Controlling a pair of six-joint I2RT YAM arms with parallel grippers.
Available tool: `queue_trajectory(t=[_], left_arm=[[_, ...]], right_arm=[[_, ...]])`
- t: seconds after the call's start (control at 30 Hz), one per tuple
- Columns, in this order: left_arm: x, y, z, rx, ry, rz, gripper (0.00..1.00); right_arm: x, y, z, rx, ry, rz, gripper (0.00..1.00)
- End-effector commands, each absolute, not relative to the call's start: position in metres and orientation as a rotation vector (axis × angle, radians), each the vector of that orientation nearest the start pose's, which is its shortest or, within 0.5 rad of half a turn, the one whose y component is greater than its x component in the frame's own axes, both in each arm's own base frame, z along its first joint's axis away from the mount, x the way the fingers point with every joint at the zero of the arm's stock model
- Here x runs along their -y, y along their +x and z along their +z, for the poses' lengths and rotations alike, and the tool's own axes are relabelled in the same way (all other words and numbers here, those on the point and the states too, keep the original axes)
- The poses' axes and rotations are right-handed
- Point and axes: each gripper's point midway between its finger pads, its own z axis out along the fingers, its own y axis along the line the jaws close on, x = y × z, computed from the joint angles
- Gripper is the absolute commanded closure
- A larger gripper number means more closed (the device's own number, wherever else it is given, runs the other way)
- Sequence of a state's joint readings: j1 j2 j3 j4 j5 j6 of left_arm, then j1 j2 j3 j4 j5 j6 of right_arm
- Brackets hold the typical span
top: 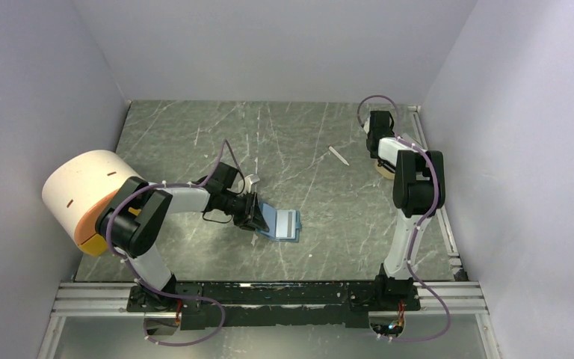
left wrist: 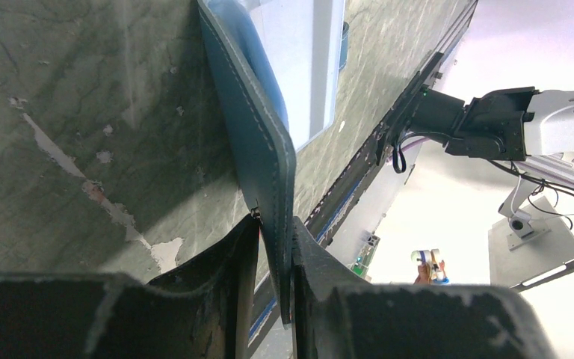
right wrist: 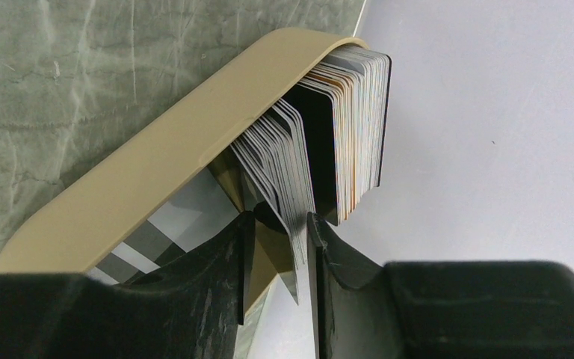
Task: Put the credit cards into the card holder
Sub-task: Pick up the credit card from the storage box.
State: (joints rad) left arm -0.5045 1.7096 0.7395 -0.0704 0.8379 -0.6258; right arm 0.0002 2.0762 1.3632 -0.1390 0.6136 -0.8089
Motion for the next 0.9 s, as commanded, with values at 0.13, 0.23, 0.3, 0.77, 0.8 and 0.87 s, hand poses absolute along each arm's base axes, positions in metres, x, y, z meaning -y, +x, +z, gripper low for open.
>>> queue_trajectory(t=[0.13,0.23,0.3,0.77,0.8,0.87], left_arm=[[0.281,0.200,0.050,-2.747,0.203,-1.501,0.74],[0.281,0.200,0.050,-2.746,0.201,-1.502,0.74],[0.281,0.200,0.050,-2.744,0.202,-1.504,0.74],[0.282,0.201,0.051,-2.743,0.202,-1.507,0.74],[0.282,0.201,0.051,-2.742,0.204,-1.506,0.74],[0.282,0.201,0.051,-2.745,0.203,-1.506,0.74]], right_arm=[[0.131,0.485,0.088,-2.375,-0.659,-1.121,0.59],[0.131,0.485,0.092,-2.373,-0.656,-1.118,0.59],[0.131,0.486,0.095,-2.369,-0.652,-1.118,0.59],[0.131,0.484,0.106,-2.360,-0.642,-1.137,0.63],[0.131,0.484,0.107,-2.358,-0.639,-1.134,0.63],[0.129,0.485,0.107,-2.357,-0.642,-1.119,0.65]])
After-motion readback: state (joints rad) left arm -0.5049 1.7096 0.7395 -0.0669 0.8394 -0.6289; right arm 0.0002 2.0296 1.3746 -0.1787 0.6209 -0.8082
